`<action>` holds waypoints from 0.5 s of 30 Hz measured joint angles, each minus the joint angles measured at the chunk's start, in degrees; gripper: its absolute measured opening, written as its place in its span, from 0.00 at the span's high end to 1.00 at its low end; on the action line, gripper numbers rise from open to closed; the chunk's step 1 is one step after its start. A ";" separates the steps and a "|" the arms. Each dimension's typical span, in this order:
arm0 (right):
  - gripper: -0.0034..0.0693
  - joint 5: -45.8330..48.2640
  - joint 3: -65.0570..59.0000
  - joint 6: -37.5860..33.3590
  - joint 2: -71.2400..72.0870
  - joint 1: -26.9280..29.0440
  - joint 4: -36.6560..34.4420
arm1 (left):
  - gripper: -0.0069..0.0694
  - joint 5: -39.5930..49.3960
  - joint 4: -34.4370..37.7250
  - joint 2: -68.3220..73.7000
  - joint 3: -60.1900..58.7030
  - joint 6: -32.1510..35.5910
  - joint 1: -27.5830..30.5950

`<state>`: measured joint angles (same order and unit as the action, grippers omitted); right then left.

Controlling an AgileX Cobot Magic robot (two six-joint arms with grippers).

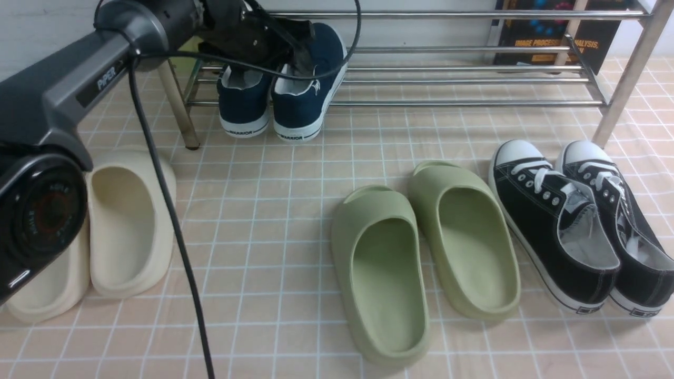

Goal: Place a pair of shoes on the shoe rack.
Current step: Use the left arm to put a shoe into the shoe rack

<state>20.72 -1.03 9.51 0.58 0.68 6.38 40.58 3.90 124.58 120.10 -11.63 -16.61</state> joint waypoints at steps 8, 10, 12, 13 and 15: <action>0.63 0.00 0.00 0.00 0.00 0.00 0.00 | 0.59 26.53 -5.19 -7.27 0.44 7.85 0.00; 0.63 0.00 0.00 0.00 0.00 0.00 0.00 | 0.66 28.22 -5.52 -7.52 -0.57 7.90 0.00; 0.63 0.00 0.00 0.00 0.00 0.00 0.00 | 0.80 28.05 -5.44 -7.64 -5.57 8.76 -0.35; 0.63 0.00 0.00 0.00 0.00 0.00 0.00 | 0.84 26.27 -5.05 -7.43 -7.97 9.05 -0.61; 0.63 0.00 0.00 0.00 0.00 0.00 0.00 | 0.88 22.76 -3.90 -6.92 -11.01 9.20 -1.07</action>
<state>20.72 -1.03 9.51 0.58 0.68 6.38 63.34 0.00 117.67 109.09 -2.42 -17.67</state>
